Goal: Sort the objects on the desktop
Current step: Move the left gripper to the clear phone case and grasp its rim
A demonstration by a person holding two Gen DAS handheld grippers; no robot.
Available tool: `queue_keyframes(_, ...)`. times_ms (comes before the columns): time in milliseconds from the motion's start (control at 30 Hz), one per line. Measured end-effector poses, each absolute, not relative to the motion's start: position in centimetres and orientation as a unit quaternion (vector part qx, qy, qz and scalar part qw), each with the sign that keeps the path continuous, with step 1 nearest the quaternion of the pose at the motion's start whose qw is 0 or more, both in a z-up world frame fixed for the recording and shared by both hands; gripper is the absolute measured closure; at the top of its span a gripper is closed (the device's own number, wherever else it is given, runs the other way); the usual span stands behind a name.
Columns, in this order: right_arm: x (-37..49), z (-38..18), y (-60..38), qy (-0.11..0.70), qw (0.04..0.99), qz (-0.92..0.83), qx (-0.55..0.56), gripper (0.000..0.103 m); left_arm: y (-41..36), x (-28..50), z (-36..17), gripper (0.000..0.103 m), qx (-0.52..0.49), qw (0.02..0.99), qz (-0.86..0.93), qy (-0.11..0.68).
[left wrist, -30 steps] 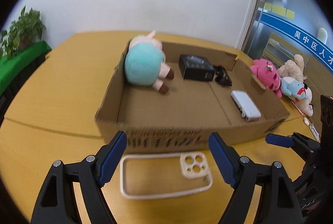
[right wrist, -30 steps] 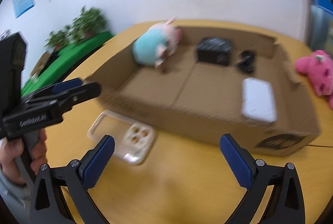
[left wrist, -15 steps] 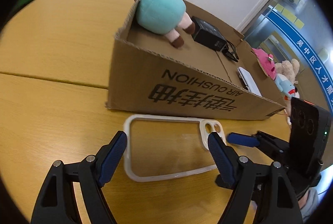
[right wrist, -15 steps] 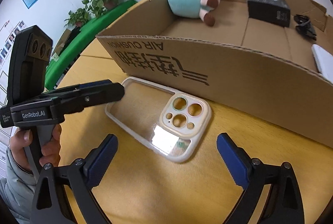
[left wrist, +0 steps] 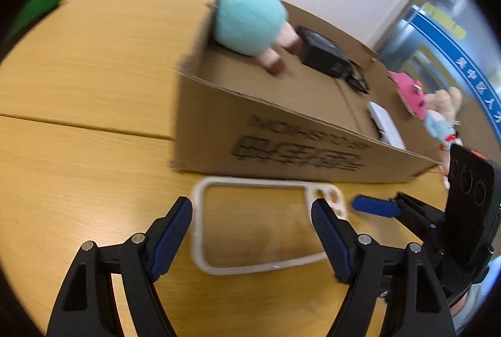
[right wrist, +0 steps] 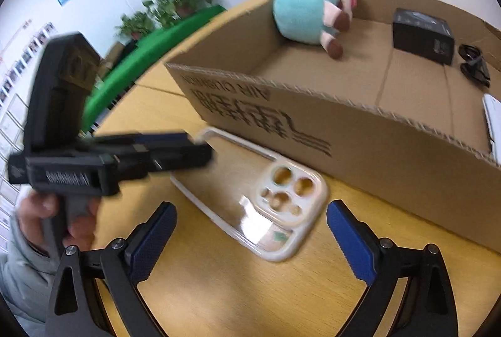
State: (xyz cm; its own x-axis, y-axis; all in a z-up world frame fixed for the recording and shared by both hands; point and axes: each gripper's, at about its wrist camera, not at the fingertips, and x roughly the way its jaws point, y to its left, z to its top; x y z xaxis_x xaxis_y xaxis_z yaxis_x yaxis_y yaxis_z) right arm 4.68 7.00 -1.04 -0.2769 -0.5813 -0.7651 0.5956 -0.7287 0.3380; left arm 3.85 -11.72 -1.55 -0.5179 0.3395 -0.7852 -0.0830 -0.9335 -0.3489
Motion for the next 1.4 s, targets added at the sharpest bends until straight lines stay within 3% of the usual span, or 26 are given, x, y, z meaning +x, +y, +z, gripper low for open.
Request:
queue_keyframes(433,2.6,-2.1,7.1,-0.025,0.367,-0.794,0.485,0.002,-10.8,3.0,-2.9,0.025,-0.502,0.147,0.842,-0.135)
queue_keyframes(933,8.3,2.0,12.8,-0.047,0.367,-0.851,0.372,0.002,-8.4,5.6,0.7,0.025,-0.424,0.208,0.865,-0.168)
queue_keyframes(1400,11.2,0.0,15.0,-0.043,0.337,-0.849,0.404,0.003,-8.1,8.3,-1.3,0.025,-0.460,0.195,0.851,-0.160)
